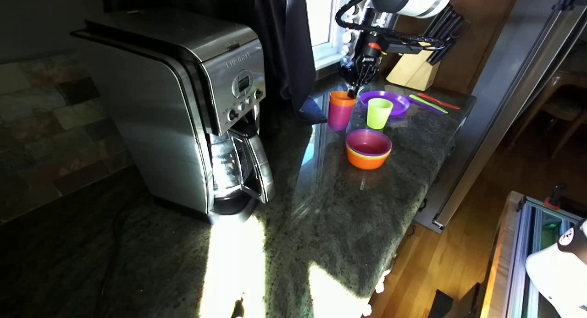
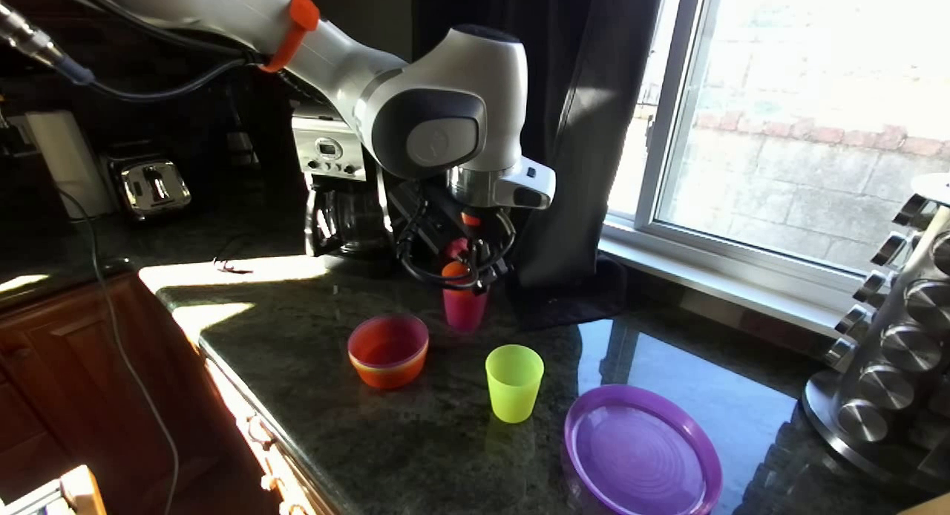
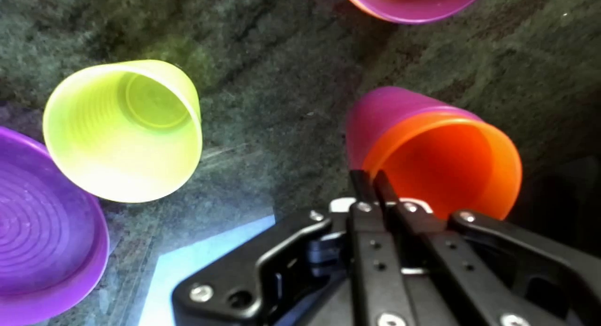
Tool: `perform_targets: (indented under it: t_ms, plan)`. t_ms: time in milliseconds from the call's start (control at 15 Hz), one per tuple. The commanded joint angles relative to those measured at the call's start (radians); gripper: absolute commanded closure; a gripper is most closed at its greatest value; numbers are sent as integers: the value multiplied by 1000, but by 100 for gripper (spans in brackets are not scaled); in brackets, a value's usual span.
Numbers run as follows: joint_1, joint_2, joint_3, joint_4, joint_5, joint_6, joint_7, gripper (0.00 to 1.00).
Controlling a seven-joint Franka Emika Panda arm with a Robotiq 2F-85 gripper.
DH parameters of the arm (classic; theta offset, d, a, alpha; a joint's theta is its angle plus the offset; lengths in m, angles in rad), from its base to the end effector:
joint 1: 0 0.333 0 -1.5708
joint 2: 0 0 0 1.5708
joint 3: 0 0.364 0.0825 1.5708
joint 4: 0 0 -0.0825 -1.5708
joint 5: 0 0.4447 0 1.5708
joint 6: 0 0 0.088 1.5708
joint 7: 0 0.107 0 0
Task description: Place the bowls inside each other and place the cups separately
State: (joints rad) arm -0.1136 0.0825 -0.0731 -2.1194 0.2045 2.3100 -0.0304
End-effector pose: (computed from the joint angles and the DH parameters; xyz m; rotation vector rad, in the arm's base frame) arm 0.6093 -0.1105 0.3967 -2.9657 0.4263 -0.1864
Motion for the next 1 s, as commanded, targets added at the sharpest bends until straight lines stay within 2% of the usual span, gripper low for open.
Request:
perform_targets:
  t_ms: [0,67,200,267,333,467,533,600,667,733,800,867,933]
  plan:
    - [1,-9,-5,6,-10,-73,2,99]
    - [11,-13,-13,-28,-87,63,90,99]
    - [9,-9,-14,-21,-101,47,99,99]
    - [16,-14,-20,-50,-169,171,154,99]
    - [5,-5,-10,-9,-83,16,75,99]
    - [10,-3,-17,-38,-135,138,153,99]
    - [6,2,-13,-17,-100,57,113,99]
    - [13,4,-22,-43,-171,187,184,99]
    - [1,9,-7,-3,-62,5,71,99]
    - [14,15,-27,-42,-195,205,209,99]
    - [-5,17,-2,8,-24,-36,32,99]
    - [9,18,-22,-31,-148,135,170,99]
    - [2,18,-14,-10,-83,23,105,99]
